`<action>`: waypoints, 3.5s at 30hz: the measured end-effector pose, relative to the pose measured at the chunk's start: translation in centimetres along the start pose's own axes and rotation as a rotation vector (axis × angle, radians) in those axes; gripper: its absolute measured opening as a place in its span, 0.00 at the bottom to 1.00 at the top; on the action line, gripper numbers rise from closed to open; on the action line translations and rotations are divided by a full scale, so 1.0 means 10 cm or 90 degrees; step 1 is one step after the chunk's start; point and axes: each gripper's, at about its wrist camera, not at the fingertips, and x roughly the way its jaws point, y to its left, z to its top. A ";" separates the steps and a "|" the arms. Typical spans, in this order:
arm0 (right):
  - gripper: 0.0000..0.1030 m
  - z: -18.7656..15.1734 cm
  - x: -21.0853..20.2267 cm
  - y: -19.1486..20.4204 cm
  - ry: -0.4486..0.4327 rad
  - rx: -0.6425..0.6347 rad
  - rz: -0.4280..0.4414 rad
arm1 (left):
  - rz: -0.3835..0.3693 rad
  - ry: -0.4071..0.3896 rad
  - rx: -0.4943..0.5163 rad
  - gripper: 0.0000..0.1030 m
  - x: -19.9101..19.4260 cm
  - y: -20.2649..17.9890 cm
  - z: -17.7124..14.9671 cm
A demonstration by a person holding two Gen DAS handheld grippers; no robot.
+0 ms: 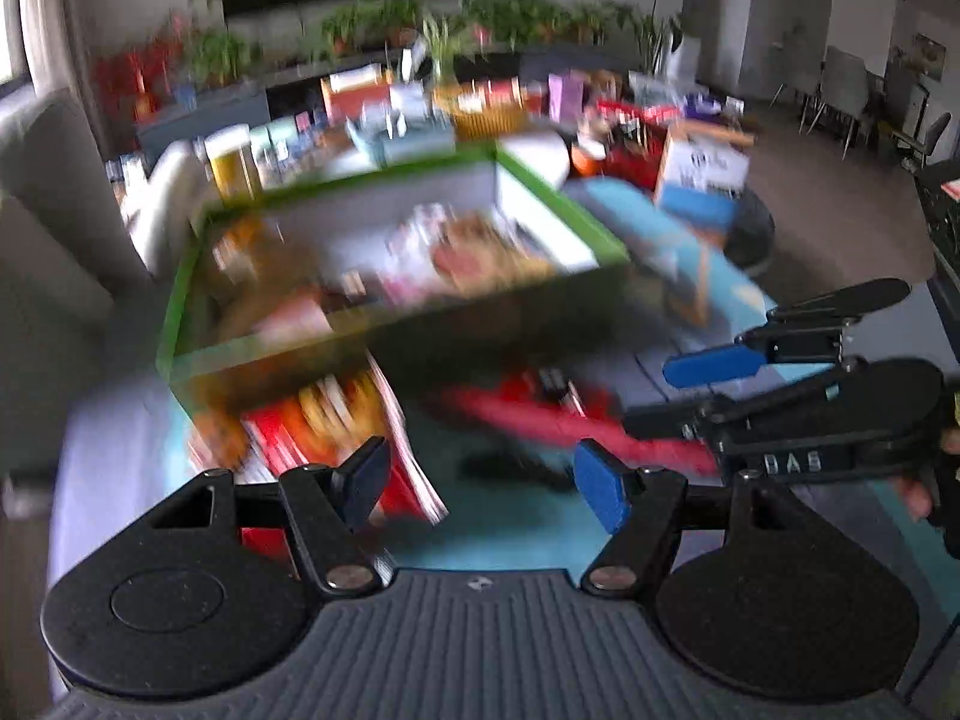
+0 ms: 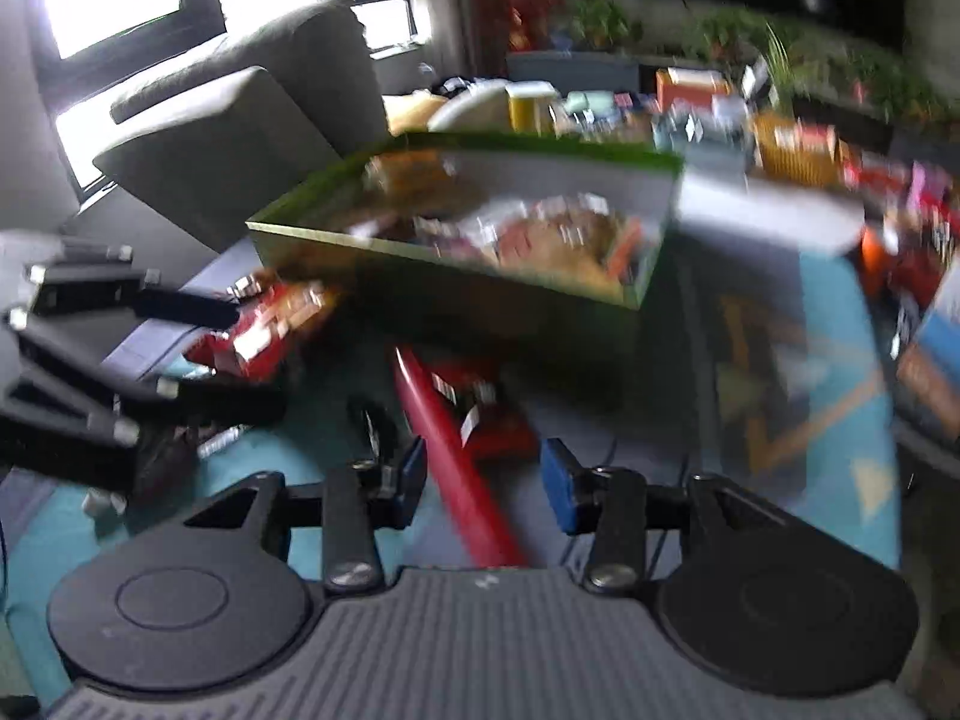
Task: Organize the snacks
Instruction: 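Move both grippers to the pile and grasp a small red packet with the right gripper, then carry the red packet into the green box with the right gripper while the left drops a dark packet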
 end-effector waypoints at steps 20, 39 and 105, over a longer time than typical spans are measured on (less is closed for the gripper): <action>0.42 0.22 0.47 -0.14 -0.003 0.010 0.010 | 0.078 0.126 -0.215 0.56 0.67 0.12 0.15; 0.42 0.12 0.45 -0.25 0.014 -0.114 0.021 | 0.069 0.122 -0.139 0.42 0.72 -0.26 0.10; 0.12 1.16 0.24 -0.17 -0.159 0.053 -0.085 | 0.092 -0.064 -0.025 0.33 0.20 0.76 1.08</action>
